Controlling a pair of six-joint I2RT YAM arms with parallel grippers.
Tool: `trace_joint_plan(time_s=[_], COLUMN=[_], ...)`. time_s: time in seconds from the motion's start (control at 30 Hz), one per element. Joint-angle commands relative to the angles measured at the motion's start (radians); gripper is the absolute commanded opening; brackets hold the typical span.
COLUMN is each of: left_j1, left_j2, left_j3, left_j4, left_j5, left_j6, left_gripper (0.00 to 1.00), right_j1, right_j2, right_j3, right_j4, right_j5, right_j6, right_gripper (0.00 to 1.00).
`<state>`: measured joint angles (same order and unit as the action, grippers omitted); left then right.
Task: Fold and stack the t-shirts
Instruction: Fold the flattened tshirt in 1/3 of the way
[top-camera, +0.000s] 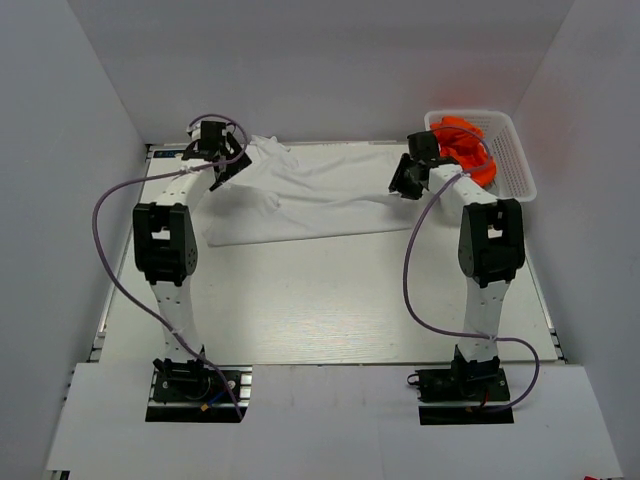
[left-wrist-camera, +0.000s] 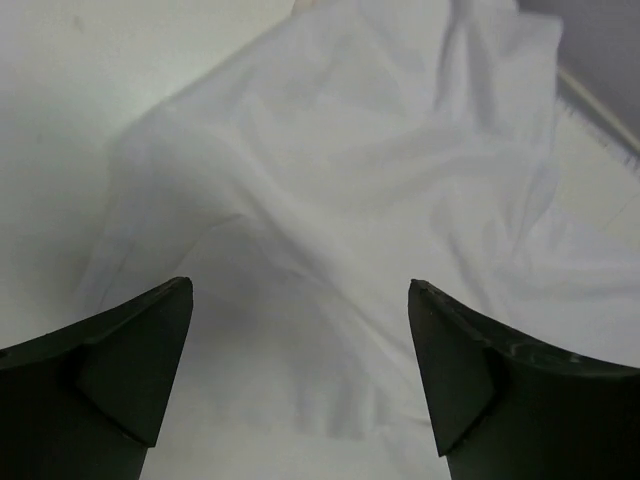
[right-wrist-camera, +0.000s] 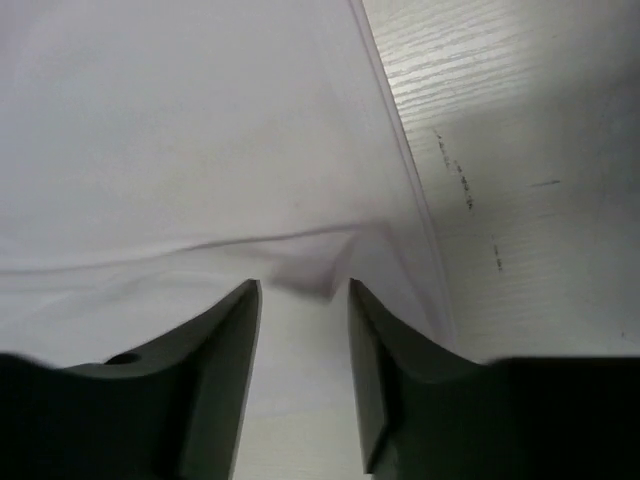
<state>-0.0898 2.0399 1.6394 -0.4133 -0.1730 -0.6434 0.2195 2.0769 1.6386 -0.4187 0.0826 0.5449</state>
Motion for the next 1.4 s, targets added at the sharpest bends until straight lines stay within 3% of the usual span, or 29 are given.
trace_joint_plan(time_s=[0.0,0.07,0.1,0.17,0.23,0.3,0.43,0.73,0.97,1.2,1.37], left_j1=[0.018,0.018,0.018,0.009,0.009,-0.001,-0.01,-0.01,-0.01,-0.01,-0.01], left_j2=[0.081,0.117,0.102,0.039,-0.083,-0.157,-0.237,-0.149,-0.217,-0.522,-0.791], left_j3=[0.307,0.388,0.376,0.285,0.086,-0.115,-0.331,-0.395,-0.594,-0.86,-0.981], left_j4=[-0.183,-0.303,-0.339,-0.308,-0.191,-0.048,0.111,0.071,0.032,-0.05,-0.142], left_j5=[-0.014,-0.055,-0.071,-0.071,-0.008,0.038,0.196,0.171,0.171,0.196,0.181], left_j6=[0.062,0.062,0.071,0.071,0.071,0.071,0.059,0.011,-0.065,-0.139,-0.189], left_gripper=[1.0,1.0,1.0,1.0,1.0,1.0,1.0,1.0,1.0,1.0,1.0], right_j1=[0.0,0.007,0.018,0.024,0.037,0.049,0.073,0.101,0.11,0.139,0.185], right_j2=[-0.029,-0.058,-0.101,-0.173,-0.207,-0.218,-0.184,-0.087,-0.147,-0.407,-0.581], right_j3=[0.07,0.02,-0.035,-0.112,-0.182,-0.213,-0.267,-0.284,-0.423,-0.768,-0.849], right_j4=[0.012,0.043,0.104,0.141,0.179,0.202,0.233,0.294,0.247,0.242,0.222], right_j5=[0.002,0.011,0.002,-0.015,-0.05,-0.072,-0.124,-0.093,-0.029,0.006,-0.007], right_j6=[-0.022,-0.037,-0.049,-0.062,-0.065,-0.072,-0.076,-0.066,-0.016,0.0,-0.031], right_gripper=[0.49,0.72,0.89,0.89,0.91,0.91,0.91,0.91,0.91,0.91,0.91])
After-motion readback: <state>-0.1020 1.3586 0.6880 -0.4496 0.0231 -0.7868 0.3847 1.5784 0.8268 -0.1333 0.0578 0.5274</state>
